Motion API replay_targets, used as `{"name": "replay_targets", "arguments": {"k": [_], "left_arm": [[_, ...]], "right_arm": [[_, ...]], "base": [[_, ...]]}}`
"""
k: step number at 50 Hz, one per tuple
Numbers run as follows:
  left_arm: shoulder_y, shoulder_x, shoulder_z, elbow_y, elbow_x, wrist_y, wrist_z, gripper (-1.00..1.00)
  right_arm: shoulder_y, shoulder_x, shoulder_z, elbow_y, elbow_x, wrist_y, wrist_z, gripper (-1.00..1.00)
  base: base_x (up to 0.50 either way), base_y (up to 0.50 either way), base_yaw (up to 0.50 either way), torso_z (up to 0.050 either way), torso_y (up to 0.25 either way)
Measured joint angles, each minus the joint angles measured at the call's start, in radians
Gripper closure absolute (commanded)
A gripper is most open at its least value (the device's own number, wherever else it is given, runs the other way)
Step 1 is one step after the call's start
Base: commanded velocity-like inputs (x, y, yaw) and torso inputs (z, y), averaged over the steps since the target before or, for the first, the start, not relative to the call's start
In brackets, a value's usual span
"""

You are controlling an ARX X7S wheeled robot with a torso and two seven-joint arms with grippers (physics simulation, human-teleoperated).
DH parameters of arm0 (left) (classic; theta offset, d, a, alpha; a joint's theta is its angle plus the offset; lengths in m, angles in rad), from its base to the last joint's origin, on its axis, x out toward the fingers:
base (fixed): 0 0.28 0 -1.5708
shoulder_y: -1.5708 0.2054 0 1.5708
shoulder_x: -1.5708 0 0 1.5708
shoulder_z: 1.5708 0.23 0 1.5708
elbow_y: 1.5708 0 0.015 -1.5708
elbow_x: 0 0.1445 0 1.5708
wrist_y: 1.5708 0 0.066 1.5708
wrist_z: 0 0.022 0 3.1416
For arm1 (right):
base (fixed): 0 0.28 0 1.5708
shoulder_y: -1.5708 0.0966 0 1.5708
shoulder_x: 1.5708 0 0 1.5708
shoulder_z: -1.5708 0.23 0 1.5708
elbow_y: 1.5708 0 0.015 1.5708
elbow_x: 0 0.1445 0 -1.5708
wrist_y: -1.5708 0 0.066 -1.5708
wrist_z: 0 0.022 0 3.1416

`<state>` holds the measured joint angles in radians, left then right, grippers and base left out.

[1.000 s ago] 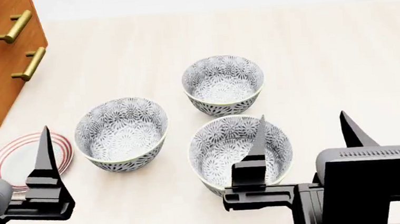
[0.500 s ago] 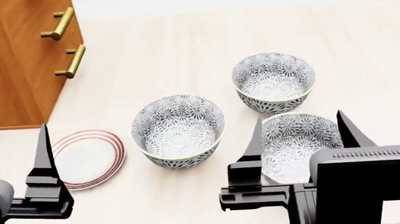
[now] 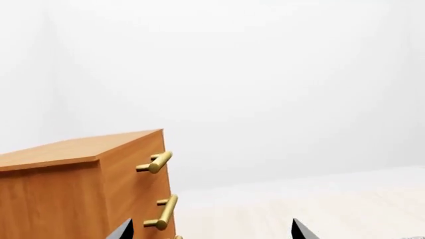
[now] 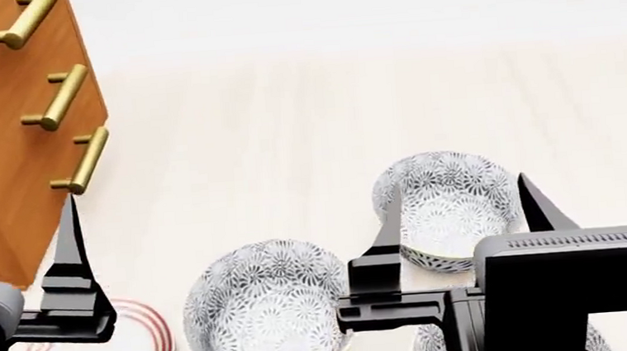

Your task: Stack the bowl at the front on the bowl in the middle.

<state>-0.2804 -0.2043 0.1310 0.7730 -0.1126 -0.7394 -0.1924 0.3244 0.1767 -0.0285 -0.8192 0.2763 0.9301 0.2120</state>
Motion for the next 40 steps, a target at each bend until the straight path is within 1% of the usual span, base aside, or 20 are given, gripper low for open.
{"name": "replay_targets", "arguments": {"k": [12, 27, 30, 34, 36, 40], "left_arm": [[-0.001, -0.006, 0.006, -0.001, -0.004, 0.003, -0.006, -1.0], [-0.002, -0.01, 0.01, -0.002, -0.013, 0.004, -0.013, -1.0], [-0.003, -0.011, 0.011, -0.001, -0.015, 0.003, -0.015, -1.0], [-0.005, -0.012, 0.01, 0.002, -0.019, -0.003, -0.017, -1.0], [-0.007, -0.014, 0.011, -0.002, -0.022, 0.0, -0.015, -1.0], [-0.009, -0.018, 0.012, -0.012, -0.026, 0.01, -0.011, -1.0]], "right_arm": [[-0.002, 0.007, -0.013, 0.006, 0.003, -0.006, 0.007, -1.0], [0.025, 0.001, -0.014, 0.024, -0.006, 0.041, 0.055, -1.0], [0.065, -0.008, 0.014, 0.006, 0.014, 0.105, 0.063, -1.0], [0.171, -0.031, 0.088, -0.016, 0.055, 0.269, 0.073, -1.0], [0.252, -0.038, 0.129, 0.025, 0.059, 0.333, 0.065, -1.0], [0.389, -0.055, 0.184, 0.197, -0.031, 0.43, -0.014, -1.0]], "base": [[0.5, 0.0, 0.0, 0.0, 0.001], [0.0, 0.0, 0.0, 0.0, 0.0], [0.0, 0.0, 0.0, 0.0, 0.0], [0.0, 0.0, 0.0, 0.0, 0.0], [0.0, 0.0, 0.0, 0.0, 0.0], [0.0, 0.0, 0.0, 0.0, 0.0]]}}
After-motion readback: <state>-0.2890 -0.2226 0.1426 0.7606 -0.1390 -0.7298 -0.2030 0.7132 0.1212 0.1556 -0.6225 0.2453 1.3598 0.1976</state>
